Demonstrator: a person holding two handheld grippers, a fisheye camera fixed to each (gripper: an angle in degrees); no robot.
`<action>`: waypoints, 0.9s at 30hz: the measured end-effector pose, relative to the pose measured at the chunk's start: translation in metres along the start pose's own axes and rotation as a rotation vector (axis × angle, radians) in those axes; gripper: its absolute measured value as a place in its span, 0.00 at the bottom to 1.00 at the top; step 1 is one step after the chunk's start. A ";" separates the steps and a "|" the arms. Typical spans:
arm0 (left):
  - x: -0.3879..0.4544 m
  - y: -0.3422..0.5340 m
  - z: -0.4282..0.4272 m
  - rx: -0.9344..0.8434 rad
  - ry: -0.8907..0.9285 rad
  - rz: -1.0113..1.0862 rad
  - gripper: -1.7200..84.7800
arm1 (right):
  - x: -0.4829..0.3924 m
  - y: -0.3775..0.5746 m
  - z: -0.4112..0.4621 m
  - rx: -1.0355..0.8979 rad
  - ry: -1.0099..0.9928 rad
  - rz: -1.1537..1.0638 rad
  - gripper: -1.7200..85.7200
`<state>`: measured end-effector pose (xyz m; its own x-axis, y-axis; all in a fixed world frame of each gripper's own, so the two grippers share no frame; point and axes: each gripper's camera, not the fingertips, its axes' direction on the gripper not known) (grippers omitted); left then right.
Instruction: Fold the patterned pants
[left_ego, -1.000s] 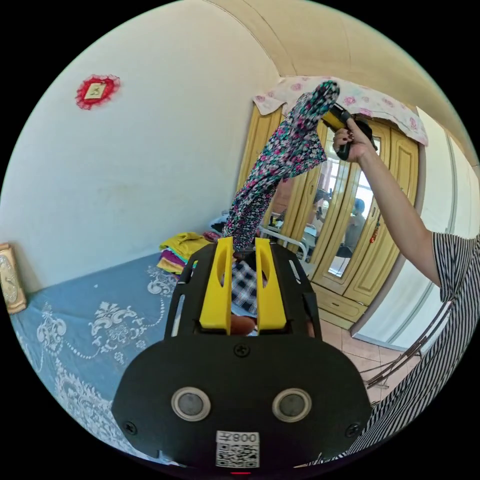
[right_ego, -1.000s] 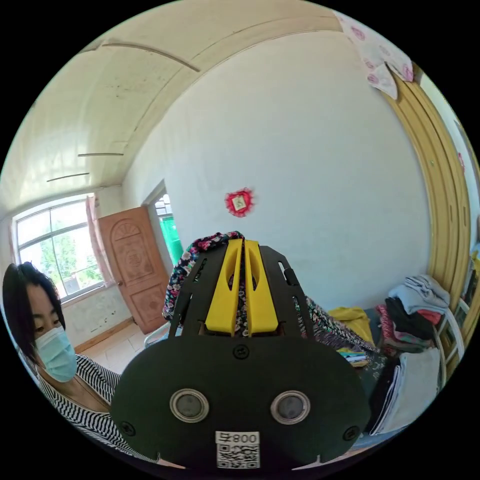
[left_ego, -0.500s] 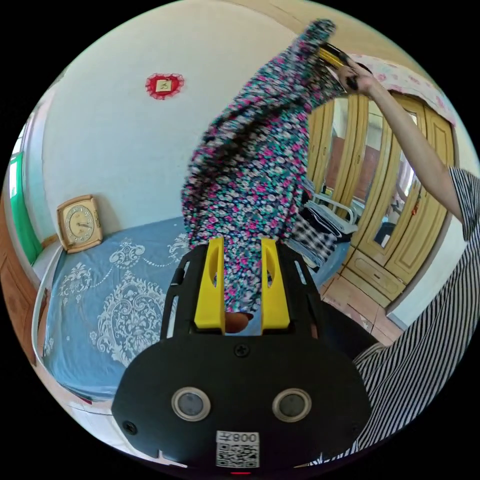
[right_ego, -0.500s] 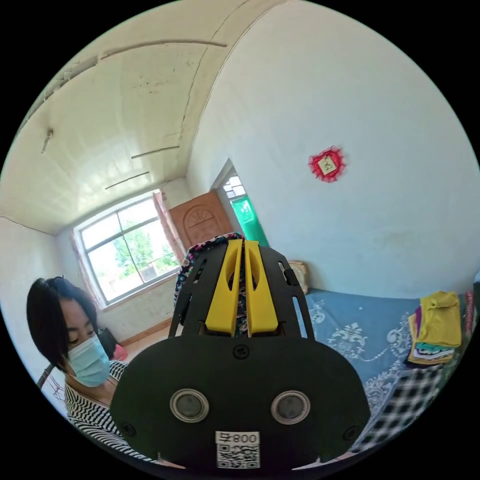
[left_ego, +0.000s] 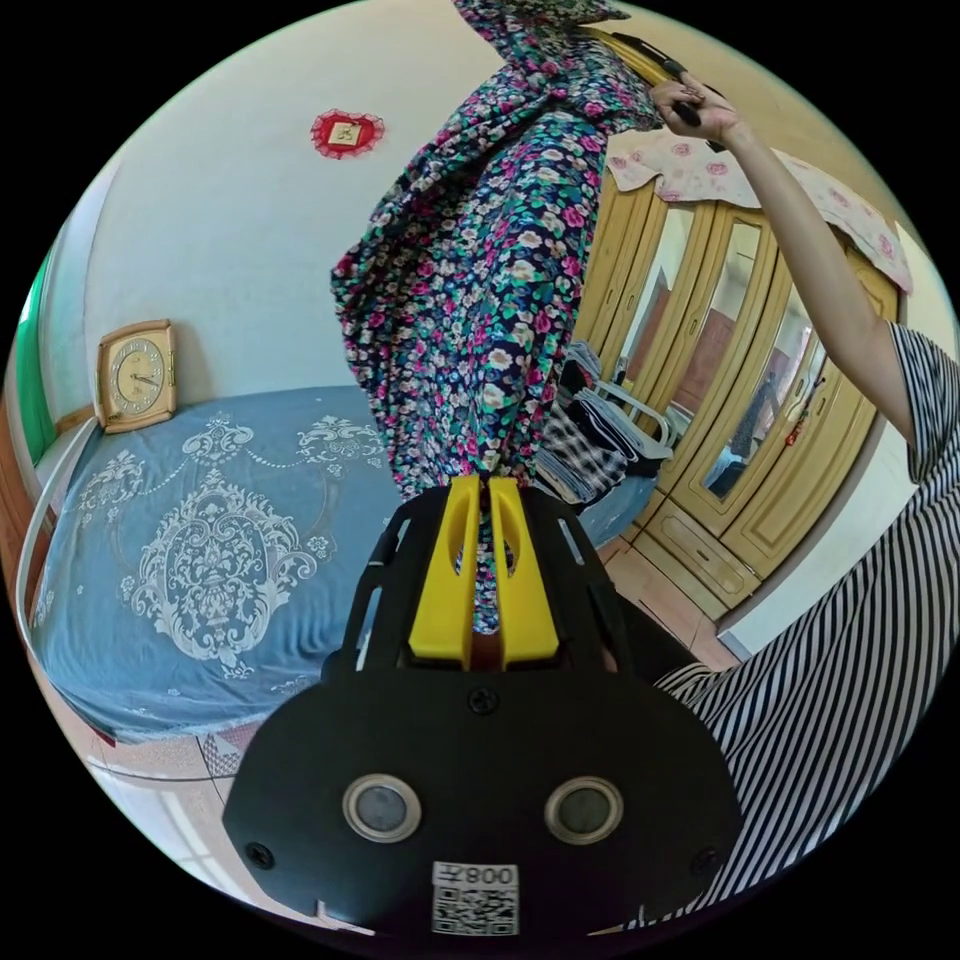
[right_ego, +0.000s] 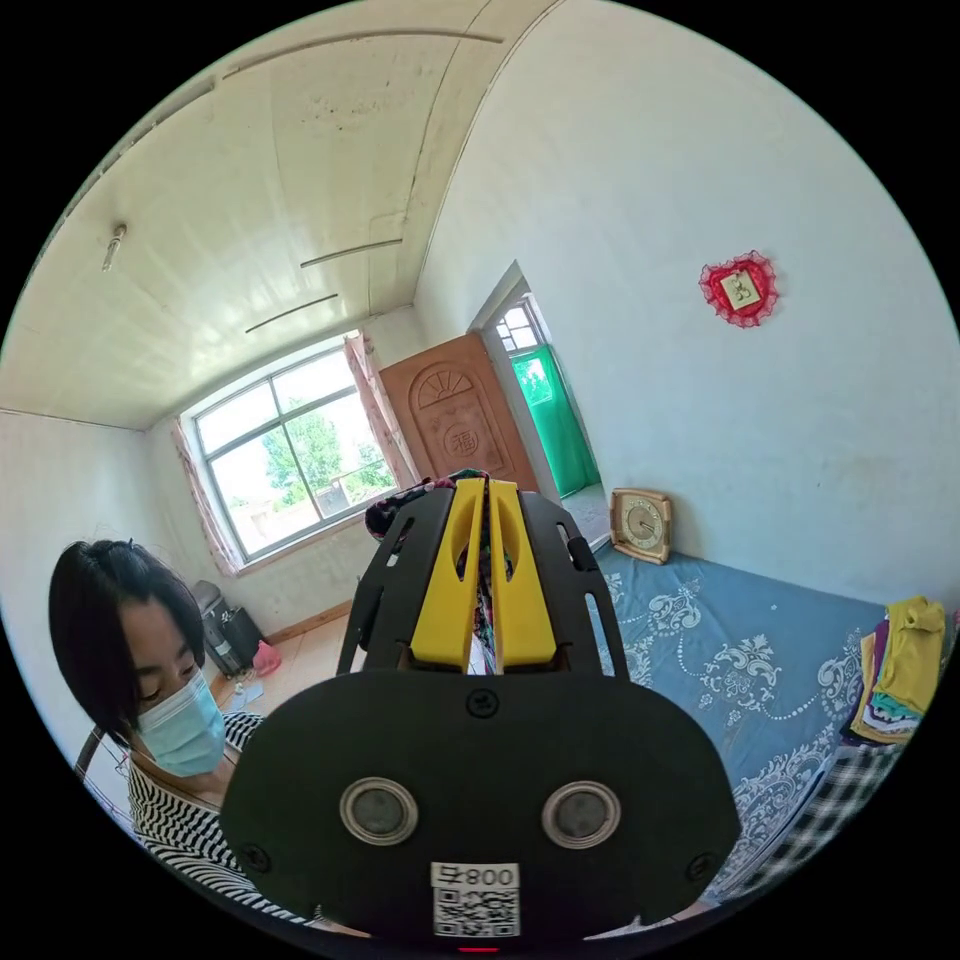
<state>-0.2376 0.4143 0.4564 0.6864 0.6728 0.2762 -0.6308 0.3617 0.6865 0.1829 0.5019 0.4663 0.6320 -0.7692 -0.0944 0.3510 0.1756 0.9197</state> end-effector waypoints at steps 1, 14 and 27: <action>-0.002 0.001 -0.009 -0.007 -0.001 -0.001 0.04 | -0.002 0.000 0.000 0.001 0.010 0.003 0.02; -0.038 -0.003 -0.101 -0.015 -0.025 -0.014 0.04 | 0.003 0.002 -0.014 0.057 0.106 0.060 0.02; -0.129 -0.033 -0.173 0.023 -0.043 -0.153 0.04 | 0.099 -0.027 0.026 0.080 0.043 0.149 0.02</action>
<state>-0.3678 0.4269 0.2818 0.7893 0.5821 0.1954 -0.5092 0.4427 0.7381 0.2184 0.4048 0.4418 0.7023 -0.7112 0.0307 0.1962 0.2348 0.9520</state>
